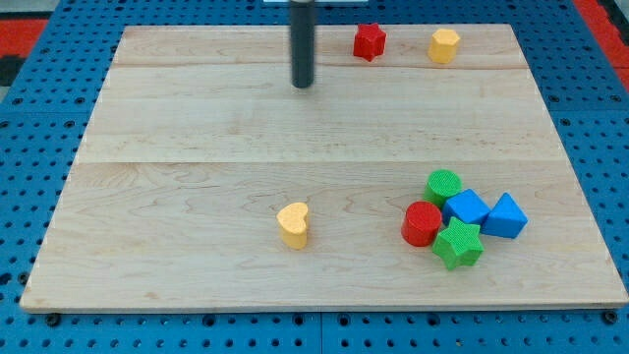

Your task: Place the red star left to the yellow hexagon

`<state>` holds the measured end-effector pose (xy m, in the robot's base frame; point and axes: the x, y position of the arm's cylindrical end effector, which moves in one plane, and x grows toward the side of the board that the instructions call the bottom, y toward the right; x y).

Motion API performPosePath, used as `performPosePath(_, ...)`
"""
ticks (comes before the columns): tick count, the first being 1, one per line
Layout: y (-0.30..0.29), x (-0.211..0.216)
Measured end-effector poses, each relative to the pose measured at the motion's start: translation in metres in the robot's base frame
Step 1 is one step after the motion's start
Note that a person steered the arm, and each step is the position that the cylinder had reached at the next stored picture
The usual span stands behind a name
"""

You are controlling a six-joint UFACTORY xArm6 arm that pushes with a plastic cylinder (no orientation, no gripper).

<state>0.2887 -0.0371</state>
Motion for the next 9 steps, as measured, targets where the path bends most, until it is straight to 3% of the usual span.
performPosePath(2,0.003,-0.095)
performPosePath(4,0.096,-0.096)
performPosePath(6,0.112,-0.096)
performPosePath(7,0.086,-0.097)
performPosePath(8,0.049,-0.075)
performPosePath(9,0.041,0.014)
